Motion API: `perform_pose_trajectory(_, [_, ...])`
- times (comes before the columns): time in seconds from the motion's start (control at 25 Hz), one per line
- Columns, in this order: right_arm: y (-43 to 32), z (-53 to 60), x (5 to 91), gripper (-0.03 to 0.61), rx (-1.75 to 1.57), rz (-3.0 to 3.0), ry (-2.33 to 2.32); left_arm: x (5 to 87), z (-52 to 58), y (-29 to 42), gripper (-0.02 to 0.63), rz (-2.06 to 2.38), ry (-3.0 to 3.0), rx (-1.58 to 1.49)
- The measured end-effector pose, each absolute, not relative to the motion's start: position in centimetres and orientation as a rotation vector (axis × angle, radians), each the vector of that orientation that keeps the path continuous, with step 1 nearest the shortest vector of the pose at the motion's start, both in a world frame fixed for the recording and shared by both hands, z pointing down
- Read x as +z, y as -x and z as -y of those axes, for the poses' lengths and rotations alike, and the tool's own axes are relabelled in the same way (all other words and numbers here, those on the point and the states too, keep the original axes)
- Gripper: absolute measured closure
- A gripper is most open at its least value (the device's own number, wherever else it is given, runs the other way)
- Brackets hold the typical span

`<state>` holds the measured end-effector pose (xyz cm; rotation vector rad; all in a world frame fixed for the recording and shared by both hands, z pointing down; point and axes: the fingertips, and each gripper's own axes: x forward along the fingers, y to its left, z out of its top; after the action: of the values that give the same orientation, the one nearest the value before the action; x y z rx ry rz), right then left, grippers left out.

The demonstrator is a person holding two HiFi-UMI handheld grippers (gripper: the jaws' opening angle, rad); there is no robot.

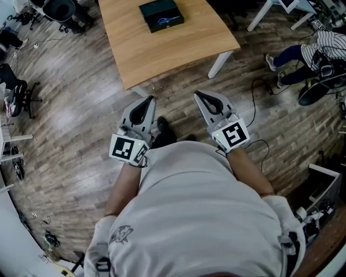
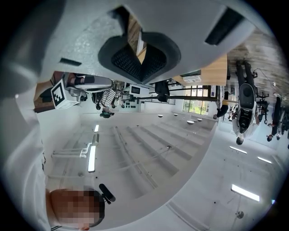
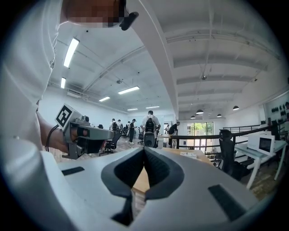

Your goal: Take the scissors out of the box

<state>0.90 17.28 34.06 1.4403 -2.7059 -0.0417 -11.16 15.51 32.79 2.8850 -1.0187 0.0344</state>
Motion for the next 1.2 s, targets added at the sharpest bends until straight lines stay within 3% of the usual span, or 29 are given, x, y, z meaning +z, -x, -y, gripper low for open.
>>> perform_pose_trajectory(0.64, [3.5, -8.9, 35.6, 0.46, -0.014, 2.672, -1.431, 34.9, -7.0, 15.3, 0.609, 0.959, -2.842, 0.04])
perform_pose_trajectory(1.2, [7.4, -1.6, 35.4, 0.446, -0.004, 2.589, -1.485, 34.0, 0.8, 19.0, 0.609, 0.853, -2.876, 0.026])
